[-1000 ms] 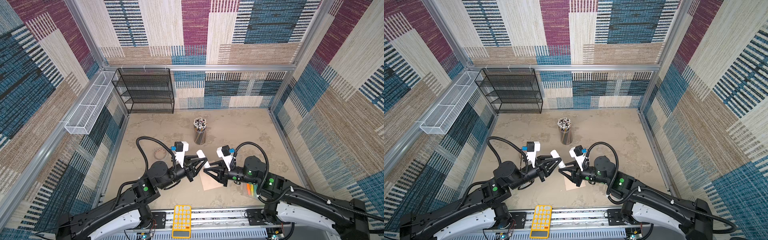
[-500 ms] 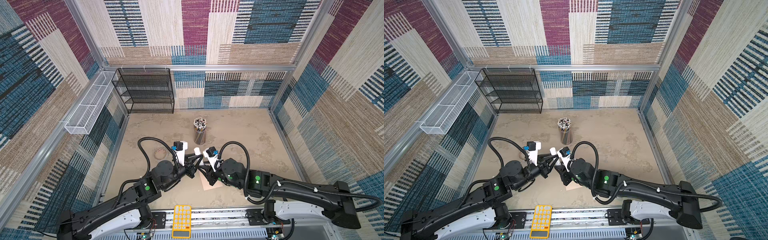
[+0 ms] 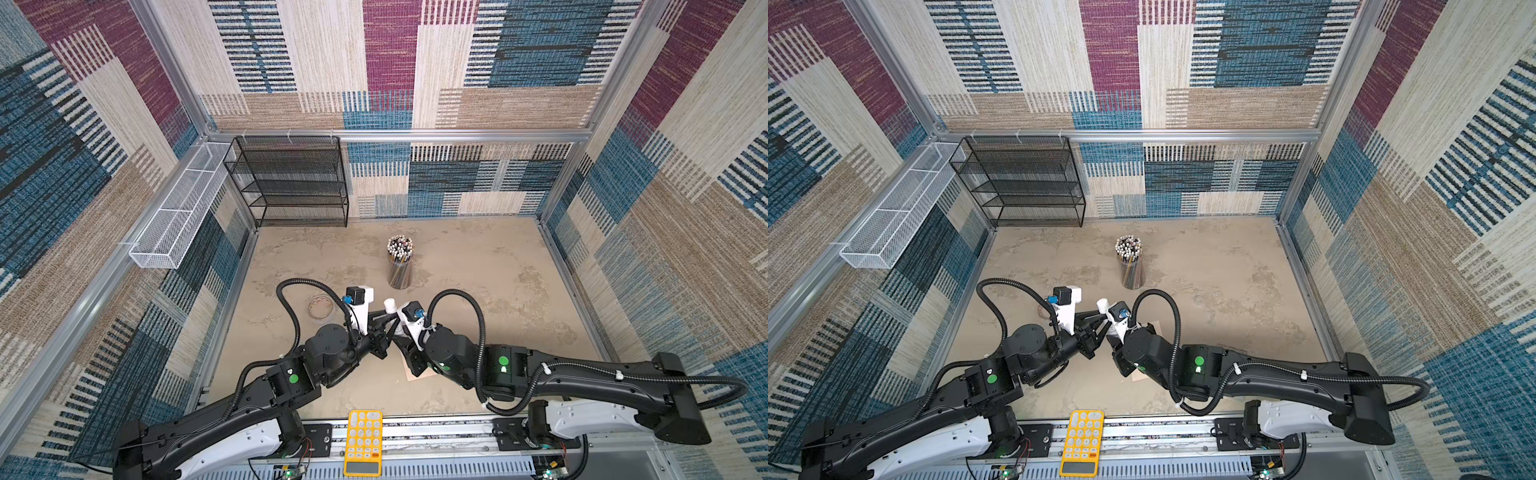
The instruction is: Place the letter into the envelope and seal it
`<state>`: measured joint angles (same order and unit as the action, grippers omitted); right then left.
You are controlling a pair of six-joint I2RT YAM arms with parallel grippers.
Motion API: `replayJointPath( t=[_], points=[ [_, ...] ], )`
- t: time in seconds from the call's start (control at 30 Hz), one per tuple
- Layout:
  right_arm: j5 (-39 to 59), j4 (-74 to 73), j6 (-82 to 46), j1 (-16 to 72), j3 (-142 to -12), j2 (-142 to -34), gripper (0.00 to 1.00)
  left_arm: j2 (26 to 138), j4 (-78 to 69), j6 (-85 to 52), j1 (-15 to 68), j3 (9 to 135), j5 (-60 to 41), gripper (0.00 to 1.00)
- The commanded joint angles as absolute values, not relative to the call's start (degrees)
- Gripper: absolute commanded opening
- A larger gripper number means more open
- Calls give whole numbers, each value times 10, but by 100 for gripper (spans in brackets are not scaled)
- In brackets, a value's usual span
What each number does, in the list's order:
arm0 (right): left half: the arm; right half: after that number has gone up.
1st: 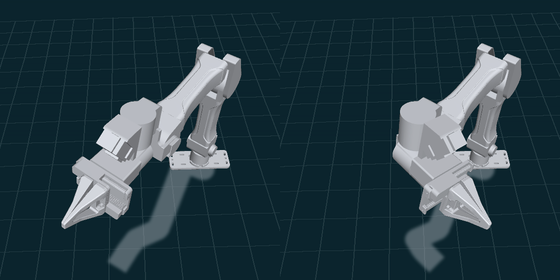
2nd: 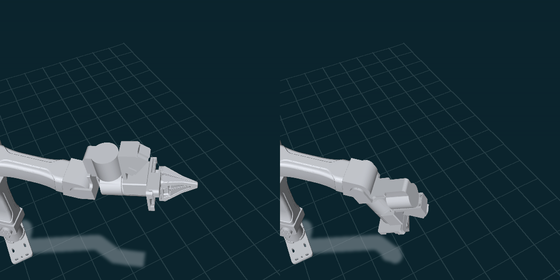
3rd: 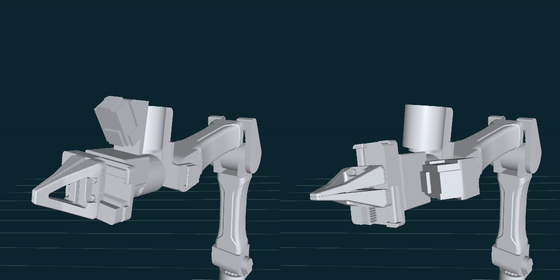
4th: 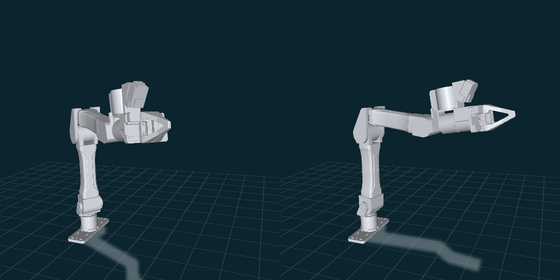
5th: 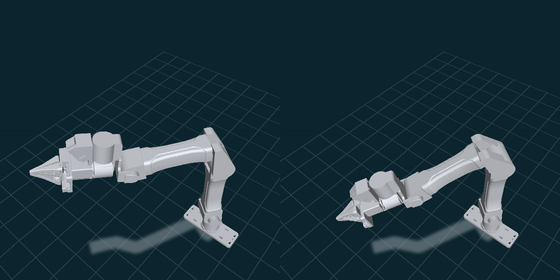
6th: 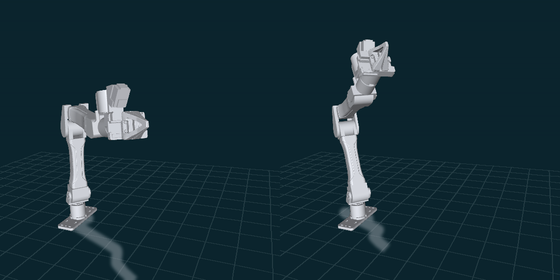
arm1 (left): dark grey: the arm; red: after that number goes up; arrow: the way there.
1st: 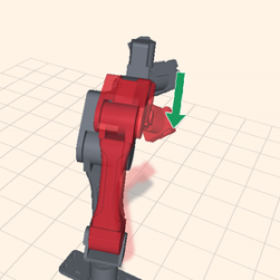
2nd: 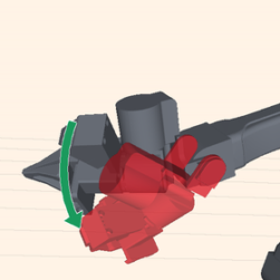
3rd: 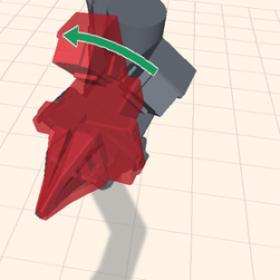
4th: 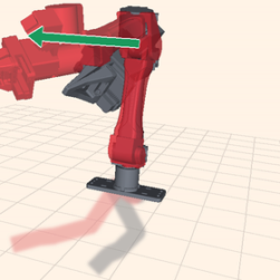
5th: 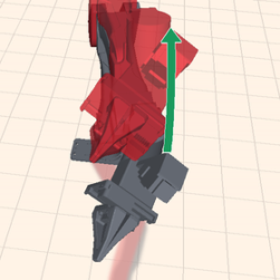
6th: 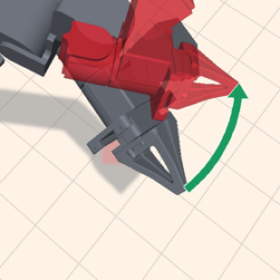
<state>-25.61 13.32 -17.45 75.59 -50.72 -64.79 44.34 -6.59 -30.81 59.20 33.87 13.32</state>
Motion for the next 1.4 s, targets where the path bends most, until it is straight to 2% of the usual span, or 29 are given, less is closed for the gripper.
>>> replayJointPath(
  t=[0.0, 0.1, 0.23, 0.4, 0.5, 0.63, 0.87, 1.23, 1.37],
  points=[
    [-231, 68, -153, 755, -481, -609, 50, 417, -87, -288, 591, 324, 142, 0],
    [-204, 71, -141, 751, -462, -574, 62, 393, -84, -280, 590, 321, 134, 0],
    [-84, 29, -128, 708, -413, -510, 62, 371, -96, -274, 584, 322, 81, 0],
    [179, -98, -147, 584, -318, -433, 59, 375, -125, -275, 566, 338, -50, 0],
    [293, -171, -155, 543, -284, -428, 60, 393, -150, -274, 563, 346, -115, 0],
    [391, -239, -165, 527, -272, -459, 63, 417, -184, -279, 563, 349, -142, 0],
    [436, -280, -170, 515, -276, -492, 63, 448, -221, -291, 563, 351, -161, 0],
    [462, -296, -189, 500, -275, -510, 38, 465, -224, -288, 563, 356, -162, 0],
    [461, -293, -190, 499, -277, -509, 31, 471, -214, -284, 563, 363, -163, 0]
  ],
)
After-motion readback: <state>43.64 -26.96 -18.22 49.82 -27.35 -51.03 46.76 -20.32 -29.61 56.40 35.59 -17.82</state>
